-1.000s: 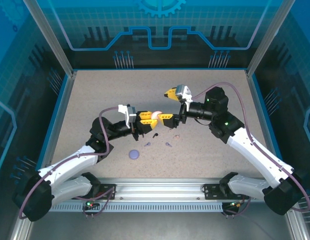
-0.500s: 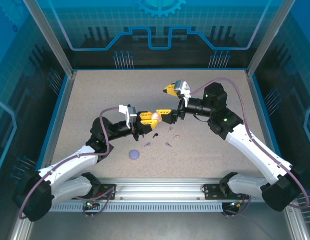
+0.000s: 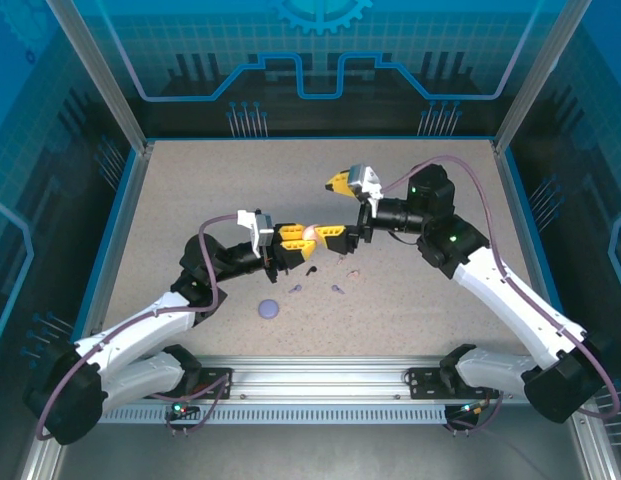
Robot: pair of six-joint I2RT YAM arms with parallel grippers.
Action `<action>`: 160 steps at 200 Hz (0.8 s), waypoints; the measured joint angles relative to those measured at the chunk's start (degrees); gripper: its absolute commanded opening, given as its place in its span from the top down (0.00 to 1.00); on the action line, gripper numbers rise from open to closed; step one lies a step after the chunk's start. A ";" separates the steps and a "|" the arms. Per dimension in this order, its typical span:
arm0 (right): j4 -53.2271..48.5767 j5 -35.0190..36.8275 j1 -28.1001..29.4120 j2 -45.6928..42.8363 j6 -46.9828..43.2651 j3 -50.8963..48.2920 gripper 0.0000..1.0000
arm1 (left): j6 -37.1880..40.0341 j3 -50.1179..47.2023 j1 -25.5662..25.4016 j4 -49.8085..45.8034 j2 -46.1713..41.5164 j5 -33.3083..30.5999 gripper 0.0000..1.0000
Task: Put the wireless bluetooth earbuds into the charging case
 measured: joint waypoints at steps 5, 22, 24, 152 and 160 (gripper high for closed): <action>-0.33 -0.31 0.00 -0.07 -0.11 0.00 0.00 | 0.00 0.00 0.00 -0.04 -0.09 0.00 0.96; -1.31 -0.81 0.00 -0.09 -0.85 -0.09 0.00 | 0.31 0.00 -0.02 -0.20 -0.20 0.00 0.96; -1.46 -0.81 0.00 -0.09 -0.96 -0.11 0.00 | 0.42 0.00 0.00 -0.20 -0.22 0.00 0.96; -4.52 0.31 -0.02 2.89 -1.92 1.07 0.03 | 1.03 0.00 0.11 -2.08 -0.42 -1.44 0.96; -4.74 0.28 -0.07 3.19 -1.92 1.57 0.03 | 1.03 0.00 0.15 -2.08 -0.42 -1.62 0.97</action>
